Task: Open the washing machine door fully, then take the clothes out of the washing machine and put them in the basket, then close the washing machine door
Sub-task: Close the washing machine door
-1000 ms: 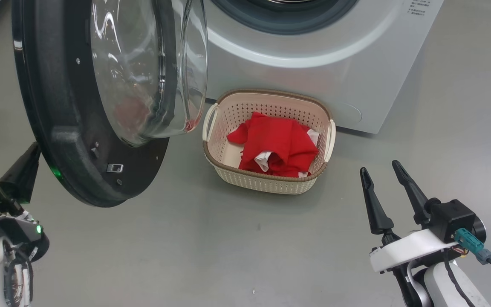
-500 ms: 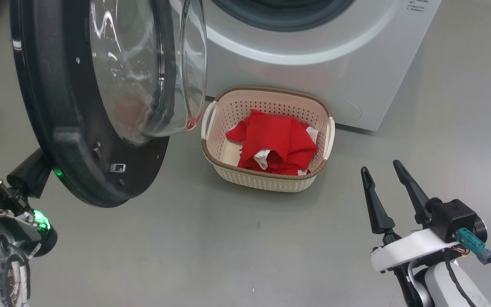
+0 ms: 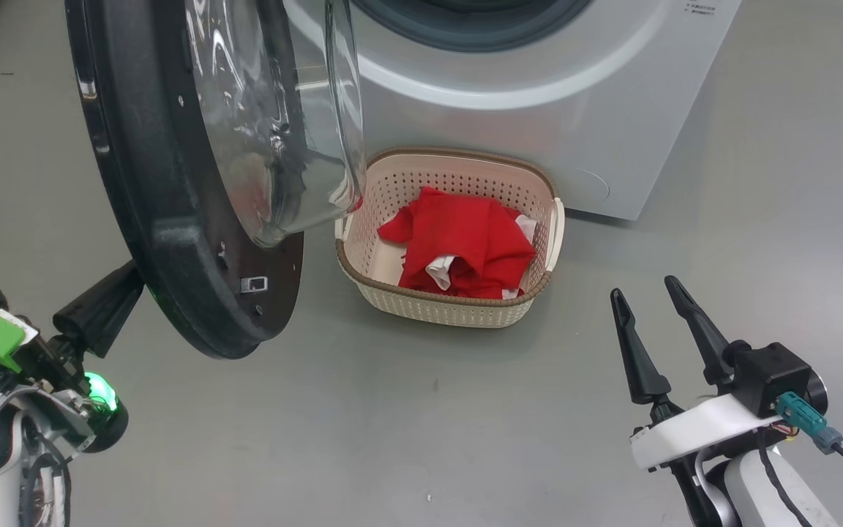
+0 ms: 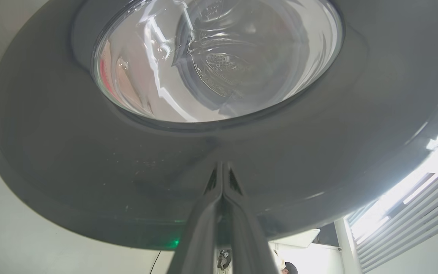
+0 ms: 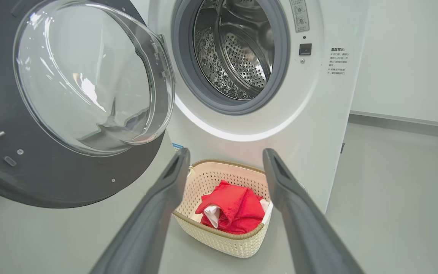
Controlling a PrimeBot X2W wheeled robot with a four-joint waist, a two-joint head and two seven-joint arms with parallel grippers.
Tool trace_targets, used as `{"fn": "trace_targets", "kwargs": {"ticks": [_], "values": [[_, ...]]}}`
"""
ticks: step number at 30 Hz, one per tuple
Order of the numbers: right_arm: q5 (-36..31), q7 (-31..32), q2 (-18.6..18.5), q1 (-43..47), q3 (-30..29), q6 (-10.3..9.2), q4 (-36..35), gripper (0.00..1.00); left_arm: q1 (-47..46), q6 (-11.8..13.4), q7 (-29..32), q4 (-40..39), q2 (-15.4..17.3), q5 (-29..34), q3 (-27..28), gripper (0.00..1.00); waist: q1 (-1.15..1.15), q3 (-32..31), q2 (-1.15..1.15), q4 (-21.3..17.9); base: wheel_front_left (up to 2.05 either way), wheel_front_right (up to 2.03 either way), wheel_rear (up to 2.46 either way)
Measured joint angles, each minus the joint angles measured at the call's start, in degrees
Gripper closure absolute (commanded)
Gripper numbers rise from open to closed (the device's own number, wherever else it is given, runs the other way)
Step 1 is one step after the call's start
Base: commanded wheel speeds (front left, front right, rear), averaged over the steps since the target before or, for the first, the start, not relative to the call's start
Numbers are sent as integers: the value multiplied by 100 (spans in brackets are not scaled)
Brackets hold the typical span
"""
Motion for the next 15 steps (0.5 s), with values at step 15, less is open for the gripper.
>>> {"fn": "trace_targets", "kwargs": {"ticks": [15], "values": [[2,-1,68,-73,43,1,37,0,170,44,97,-325,-200,-75,-247,100,0,43,0,-496,0,0,0]]}}
